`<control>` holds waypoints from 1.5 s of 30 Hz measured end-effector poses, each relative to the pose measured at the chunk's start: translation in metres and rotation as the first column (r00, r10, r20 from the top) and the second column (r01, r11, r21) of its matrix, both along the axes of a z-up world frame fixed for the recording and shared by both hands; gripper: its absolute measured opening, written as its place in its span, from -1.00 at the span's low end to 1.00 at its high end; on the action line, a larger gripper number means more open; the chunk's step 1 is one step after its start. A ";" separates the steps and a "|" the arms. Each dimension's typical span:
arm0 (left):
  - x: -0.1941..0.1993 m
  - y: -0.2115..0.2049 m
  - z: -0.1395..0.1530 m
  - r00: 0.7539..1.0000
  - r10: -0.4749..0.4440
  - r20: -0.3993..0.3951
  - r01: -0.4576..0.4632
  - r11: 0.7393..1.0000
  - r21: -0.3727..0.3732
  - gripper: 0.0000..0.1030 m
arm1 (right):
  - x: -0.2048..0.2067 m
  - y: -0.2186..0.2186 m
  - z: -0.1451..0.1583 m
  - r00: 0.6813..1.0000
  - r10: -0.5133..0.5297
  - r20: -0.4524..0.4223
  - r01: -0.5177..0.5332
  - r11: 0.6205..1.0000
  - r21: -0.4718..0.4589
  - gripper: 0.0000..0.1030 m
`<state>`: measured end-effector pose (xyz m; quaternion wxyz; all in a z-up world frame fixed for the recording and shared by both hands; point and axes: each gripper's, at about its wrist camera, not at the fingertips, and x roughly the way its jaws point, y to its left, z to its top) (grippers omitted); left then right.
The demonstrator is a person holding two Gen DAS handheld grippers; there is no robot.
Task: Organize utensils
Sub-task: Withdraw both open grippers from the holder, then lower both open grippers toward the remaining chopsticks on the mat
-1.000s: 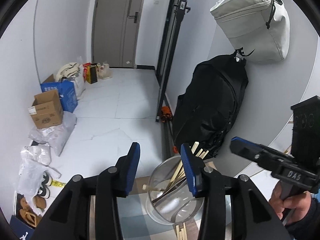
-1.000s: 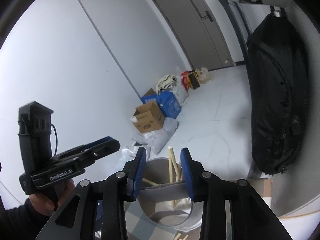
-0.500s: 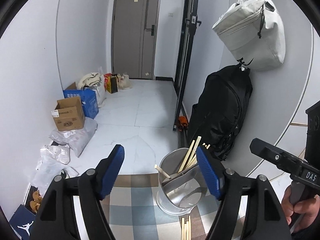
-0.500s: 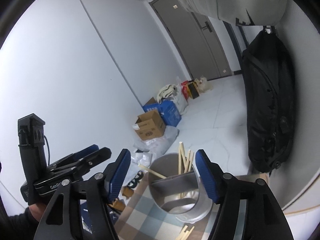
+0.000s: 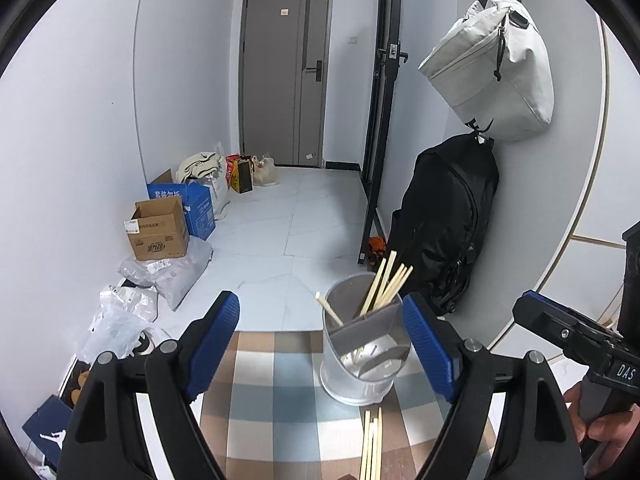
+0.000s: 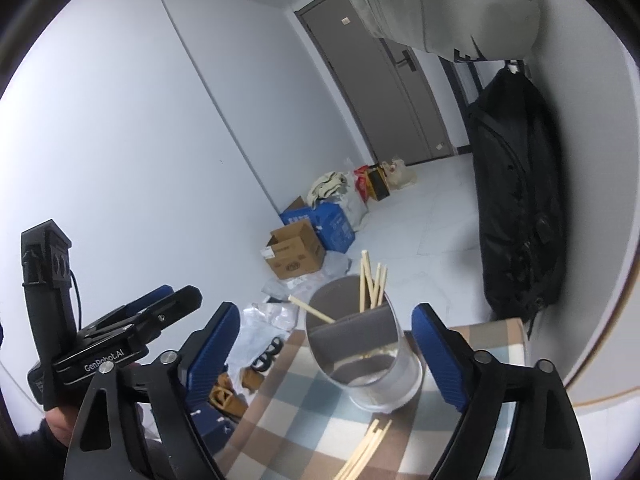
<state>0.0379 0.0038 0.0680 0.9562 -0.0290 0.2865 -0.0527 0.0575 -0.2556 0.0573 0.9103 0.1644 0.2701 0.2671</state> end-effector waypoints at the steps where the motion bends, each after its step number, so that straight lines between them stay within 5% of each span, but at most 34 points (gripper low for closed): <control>1: -0.002 0.000 -0.002 1.000 0.001 -0.004 -0.001 1.000 -0.001 0.56 | -0.003 0.000 -0.001 1.000 -0.005 0.003 0.005 1.000 -0.005 0.82; 13: -0.025 0.001 -0.045 0.997 0.025 -0.068 -0.026 1.000 -0.006 0.59 | -0.039 -0.001 -0.025 0.998 -0.043 0.052 0.046 0.996 -0.076 1.00; 30: -0.025 -0.014 -0.112 0.979 -0.003 -0.205 0.009 1.000 0.027 0.59 | -0.046 -0.006 -0.082 0.998 -0.062 -0.012 0.060 0.989 -0.136 1.00; 38: -0.008 -0.016 -0.140 0.950 0.001 -0.312 0.017 0.998 0.055 0.59 | -0.040 -0.011 -0.095 0.994 -0.094 -0.050 0.088 0.990 -0.109 1.00; 45: 0.005 -0.027 -0.170 0.894 -0.032 -0.446 0.079 0.993 0.087 0.59 | -0.030 -0.011 -0.104 0.991 -0.097 -0.089 0.087 0.990 -0.110 1.00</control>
